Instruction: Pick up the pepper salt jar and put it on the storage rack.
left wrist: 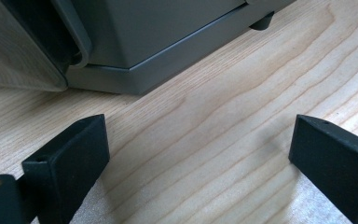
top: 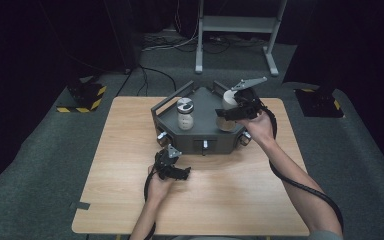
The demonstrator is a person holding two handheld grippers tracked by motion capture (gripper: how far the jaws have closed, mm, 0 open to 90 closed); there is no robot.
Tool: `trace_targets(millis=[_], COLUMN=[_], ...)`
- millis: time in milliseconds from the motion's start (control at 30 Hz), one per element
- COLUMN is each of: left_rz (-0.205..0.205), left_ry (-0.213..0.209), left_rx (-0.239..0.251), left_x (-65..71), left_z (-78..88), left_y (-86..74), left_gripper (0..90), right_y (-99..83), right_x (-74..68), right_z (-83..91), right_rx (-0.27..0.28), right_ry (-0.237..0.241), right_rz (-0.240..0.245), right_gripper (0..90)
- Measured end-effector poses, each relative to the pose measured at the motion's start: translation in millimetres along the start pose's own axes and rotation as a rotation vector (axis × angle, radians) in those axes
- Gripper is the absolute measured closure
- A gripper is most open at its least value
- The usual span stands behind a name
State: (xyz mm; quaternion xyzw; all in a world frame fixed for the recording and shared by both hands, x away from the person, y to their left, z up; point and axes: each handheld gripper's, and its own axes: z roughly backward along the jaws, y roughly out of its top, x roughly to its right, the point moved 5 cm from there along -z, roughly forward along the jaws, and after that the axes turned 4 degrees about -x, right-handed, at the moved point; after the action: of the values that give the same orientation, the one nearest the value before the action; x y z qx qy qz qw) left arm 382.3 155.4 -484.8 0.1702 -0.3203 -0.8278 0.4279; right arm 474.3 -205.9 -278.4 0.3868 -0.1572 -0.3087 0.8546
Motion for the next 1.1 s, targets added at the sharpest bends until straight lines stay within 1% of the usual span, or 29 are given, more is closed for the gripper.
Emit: trace_targets(millis=[133, 300, 767, 1100], left_rz=[0.000, 0.000, 0.000, 0.000], left_ry=[0.000, 0.000, 0.000, 0.000], left_rx=[0.000, 0.000, 0.000, 0.000], left_x=[0.0, 0.1, 0.0, 0.1], left_z=[0.0, 0.0, 0.0, 0.0], left_y=[0.0, 0.0, 0.0, 0.0], left_gripper=[4.8, 4.8, 4.8, 4.8], right_y=[3.5, 7.4, 12.0, 10.4], right_x=[1.1, -0.2, 0.1, 3.1], right_z=[-9.5, -16.6, -26.3, -36.0], right_rx=[-0.001, -0.011, -0.030, -0.051], right_ry=[-0.009, -0.021, -0.028, -0.028], right_rz=[-0.020, -0.021, -0.021, -0.041], right_gripper=[33.5, 33.5, 33.6, 33.6])
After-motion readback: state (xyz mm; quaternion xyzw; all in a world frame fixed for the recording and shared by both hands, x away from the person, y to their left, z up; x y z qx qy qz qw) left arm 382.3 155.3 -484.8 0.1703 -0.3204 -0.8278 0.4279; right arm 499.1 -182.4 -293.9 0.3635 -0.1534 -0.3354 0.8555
